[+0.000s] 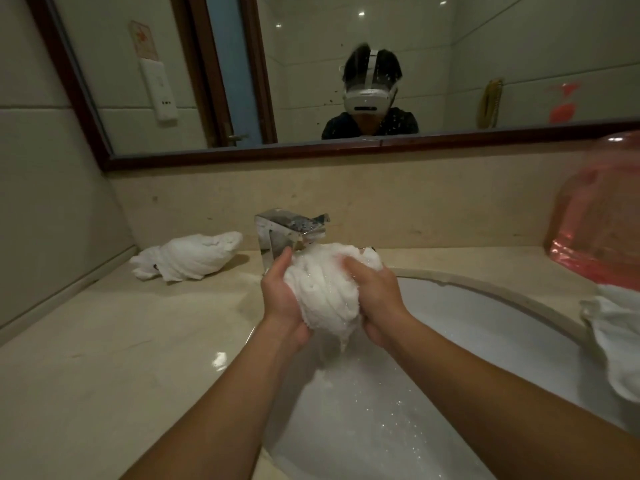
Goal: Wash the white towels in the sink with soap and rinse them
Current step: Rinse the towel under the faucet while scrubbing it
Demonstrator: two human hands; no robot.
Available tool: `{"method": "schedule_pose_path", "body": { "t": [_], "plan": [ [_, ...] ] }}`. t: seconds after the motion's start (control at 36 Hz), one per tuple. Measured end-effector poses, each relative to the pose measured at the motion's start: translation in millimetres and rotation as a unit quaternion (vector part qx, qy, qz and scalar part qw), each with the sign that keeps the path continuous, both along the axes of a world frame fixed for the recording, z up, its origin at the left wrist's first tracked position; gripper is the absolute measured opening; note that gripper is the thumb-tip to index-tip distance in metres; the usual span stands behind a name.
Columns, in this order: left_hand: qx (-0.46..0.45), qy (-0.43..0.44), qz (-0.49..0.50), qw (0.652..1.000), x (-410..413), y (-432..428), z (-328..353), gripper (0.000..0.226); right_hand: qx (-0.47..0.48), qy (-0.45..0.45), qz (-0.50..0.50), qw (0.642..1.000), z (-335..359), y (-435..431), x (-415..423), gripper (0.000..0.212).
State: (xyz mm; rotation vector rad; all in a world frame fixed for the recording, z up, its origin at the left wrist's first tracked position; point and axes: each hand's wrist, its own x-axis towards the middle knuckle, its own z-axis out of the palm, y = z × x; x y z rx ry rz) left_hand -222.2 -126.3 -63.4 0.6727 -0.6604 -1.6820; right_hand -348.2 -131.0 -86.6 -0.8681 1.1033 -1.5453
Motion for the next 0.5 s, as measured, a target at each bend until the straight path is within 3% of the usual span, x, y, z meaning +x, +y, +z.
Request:
{"method": "schedule_pose_path", "body": {
  "t": [0.11,0.28,0.36,0.5],
  "plan": [
    [0.017,0.026,-0.001,1.0,-2,-1,-1,0.07,-0.019,-0.037,-0.021,0.999,3,1,2,0.027],
    [0.004,-0.017,0.022,1.0,-11,0,-2,0.07,0.016,-0.104,-0.007,0.994,2,3,4,0.05],
    [0.025,-0.037,0.031,0.999,-14,-8,-11,0.104,0.029,-0.087,-0.04,0.995,4,5,4,0.04],
    [0.062,-0.036,0.082,0.994,-9,-14,-17,0.113,0.034,-0.039,-0.066,0.996,12,9,4,0.025]
  ]
}}
